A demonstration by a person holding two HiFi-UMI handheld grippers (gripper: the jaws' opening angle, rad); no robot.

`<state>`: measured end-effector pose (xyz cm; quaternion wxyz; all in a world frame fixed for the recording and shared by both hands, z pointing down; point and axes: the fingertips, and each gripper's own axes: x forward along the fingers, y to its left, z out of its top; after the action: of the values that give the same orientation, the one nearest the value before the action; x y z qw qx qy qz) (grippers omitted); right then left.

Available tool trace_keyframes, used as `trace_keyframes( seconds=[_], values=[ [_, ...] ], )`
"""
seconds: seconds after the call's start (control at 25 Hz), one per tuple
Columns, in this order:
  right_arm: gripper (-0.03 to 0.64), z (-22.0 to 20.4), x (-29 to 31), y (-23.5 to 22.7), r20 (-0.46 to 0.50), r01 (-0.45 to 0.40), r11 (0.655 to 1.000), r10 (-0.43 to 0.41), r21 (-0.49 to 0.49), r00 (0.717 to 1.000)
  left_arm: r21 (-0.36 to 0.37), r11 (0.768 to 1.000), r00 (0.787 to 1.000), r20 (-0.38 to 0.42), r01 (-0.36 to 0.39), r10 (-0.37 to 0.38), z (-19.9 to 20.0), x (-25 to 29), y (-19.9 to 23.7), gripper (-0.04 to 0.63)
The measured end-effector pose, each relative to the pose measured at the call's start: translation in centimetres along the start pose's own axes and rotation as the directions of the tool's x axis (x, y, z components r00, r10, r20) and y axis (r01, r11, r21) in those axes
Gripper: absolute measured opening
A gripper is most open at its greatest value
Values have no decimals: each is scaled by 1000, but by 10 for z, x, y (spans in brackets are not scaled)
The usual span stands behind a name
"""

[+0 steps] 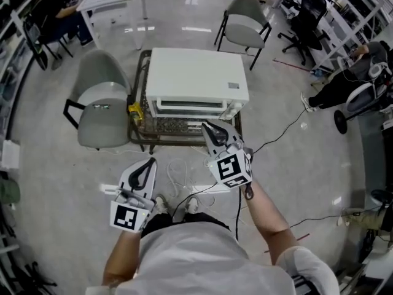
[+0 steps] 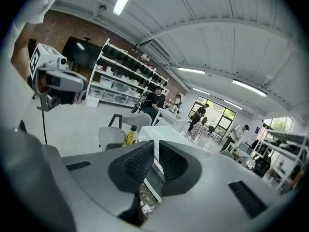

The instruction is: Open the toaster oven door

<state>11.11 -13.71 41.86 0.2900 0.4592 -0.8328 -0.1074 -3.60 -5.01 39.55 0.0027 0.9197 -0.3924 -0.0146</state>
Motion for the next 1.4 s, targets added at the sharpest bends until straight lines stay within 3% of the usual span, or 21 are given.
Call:
trace_keyframes(
  seconds=[0.16, 0.36, 0.76, 1.04, 1.4],
  values=[
    [92, -24, 46, 7, -99, -60, 994, 52, -88, 994, -3, 1000, 1000, -1, -16, 16, -1, -9, 9, 17],
    [108, -48, 86, 13, -204, -102, 977, 63, -189, 977, -11, 1000, 999, -19, -26, 26, -6, -21, 19, 17],
    [161, -100, 140, 15, -420, -207, 926, 59, -317, 906, -30, 999, 999, -33, -44, 43, -16, -33, 41, 17],
    [186, -111, 154, 18, -475, -245, 907, 58, -342, 878, -28, 997, 997, -38, -68, 67, -19, -46, 56, 17],
    [242, -127, 162, 23, -522, -264, 914, 70, -307, 850, -31, 997, 996, -48, -77, 76, -23, -51, 63, 17]
  ],
)
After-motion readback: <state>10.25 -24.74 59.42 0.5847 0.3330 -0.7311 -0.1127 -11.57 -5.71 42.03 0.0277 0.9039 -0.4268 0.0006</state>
